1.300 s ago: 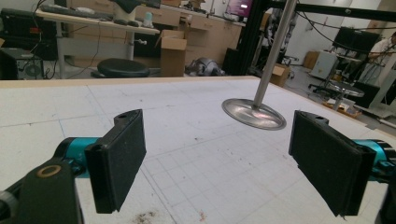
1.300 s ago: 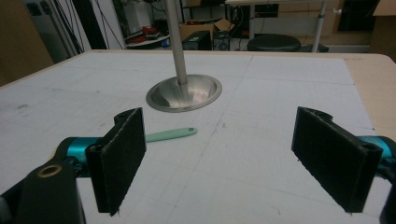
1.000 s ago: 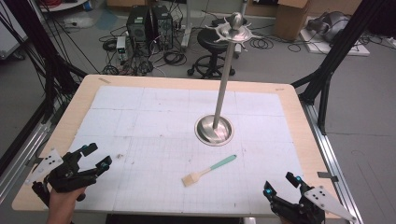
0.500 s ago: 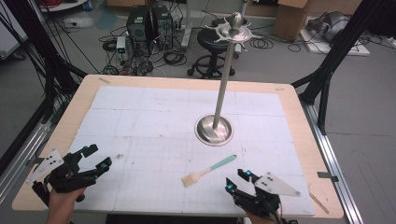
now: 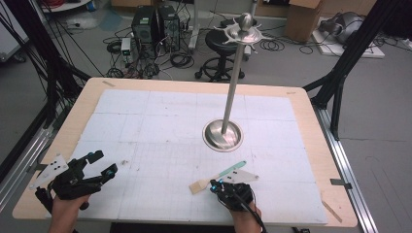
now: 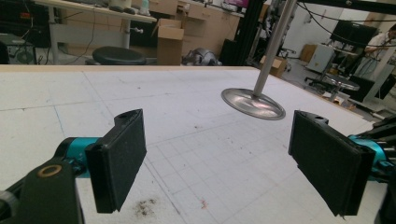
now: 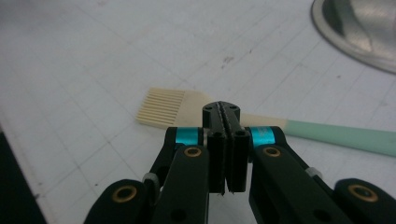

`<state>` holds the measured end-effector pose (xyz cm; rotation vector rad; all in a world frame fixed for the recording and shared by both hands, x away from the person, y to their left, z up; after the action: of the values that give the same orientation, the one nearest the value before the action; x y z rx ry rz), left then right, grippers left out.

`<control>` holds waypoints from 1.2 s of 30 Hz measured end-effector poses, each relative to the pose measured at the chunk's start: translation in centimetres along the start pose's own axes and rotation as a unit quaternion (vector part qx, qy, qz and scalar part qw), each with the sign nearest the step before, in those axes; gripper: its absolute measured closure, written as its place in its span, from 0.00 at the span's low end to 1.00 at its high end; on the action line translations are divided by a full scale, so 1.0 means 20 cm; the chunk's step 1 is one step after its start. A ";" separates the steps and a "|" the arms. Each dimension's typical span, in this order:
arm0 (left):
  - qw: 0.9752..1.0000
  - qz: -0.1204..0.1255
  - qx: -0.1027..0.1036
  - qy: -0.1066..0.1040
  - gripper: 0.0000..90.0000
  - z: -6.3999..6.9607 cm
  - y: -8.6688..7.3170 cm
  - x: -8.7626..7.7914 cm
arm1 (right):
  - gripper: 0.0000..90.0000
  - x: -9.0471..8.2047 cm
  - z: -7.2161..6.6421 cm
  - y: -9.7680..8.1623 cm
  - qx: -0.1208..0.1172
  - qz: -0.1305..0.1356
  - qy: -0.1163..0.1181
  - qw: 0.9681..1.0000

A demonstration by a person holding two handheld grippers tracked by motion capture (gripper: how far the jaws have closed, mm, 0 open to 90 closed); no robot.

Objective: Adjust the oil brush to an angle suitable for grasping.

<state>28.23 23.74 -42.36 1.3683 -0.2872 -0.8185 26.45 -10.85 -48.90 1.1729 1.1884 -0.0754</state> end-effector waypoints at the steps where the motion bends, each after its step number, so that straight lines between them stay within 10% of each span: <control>1: 1.000 0.000 -0.001 0.000 0.22 0.00 0.00 0.00 | 0.99 0.02 0.00 0.00 -0.003 -0.007 -0.002 1.000; 17: 1.000 0.000 -0.003 -0.002 0.22 0.00 0.00 -0.01 | 0.99 0.15 0.01 0.10 0.003 -0.034 -0.010 0.999; 22: 1.000 -0.002 -0.001 -0.005 0.22 0.00 0.00 0.00 | 0.99 0.01 0.22 0.07 0.052 -0.005 -0.047 0.997; 25: 1.000 -0.005 0.003 -0.007 0.22 0.01 0.00 0.01 | 0.99 -0.11 0.48 -0.02 0.095 -0.004 -0.110 0.989; 29: 1.000 -0.006 0.002 -0.006 0.22 0.01 -0.01 0.01 | 0.99 -0.15 0.64 -0.09 0.112 -0.017 -0.134 0.984; 36: 1.000 -0.007 0.003 -0.004 0.22 0.01 -0.01 0.01 | 0.99 -0.13 0.72 -0.05 0.096 -0.010 -0.143 0.985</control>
<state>28.21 23.53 -42.58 1.3737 -0.2867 -0.8360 34.42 -23.18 -49.10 1.2701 0.9534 -0.3693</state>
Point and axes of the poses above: each handheld gripper's, and its own axes: x roughly forward along the jaws, y roughly out of its top, z roughly to its right, the point moved 8 cm from there along x, roughly forward along the jaws, and after that the axes turned 10 degrees about -z, right-handed, at the moved point
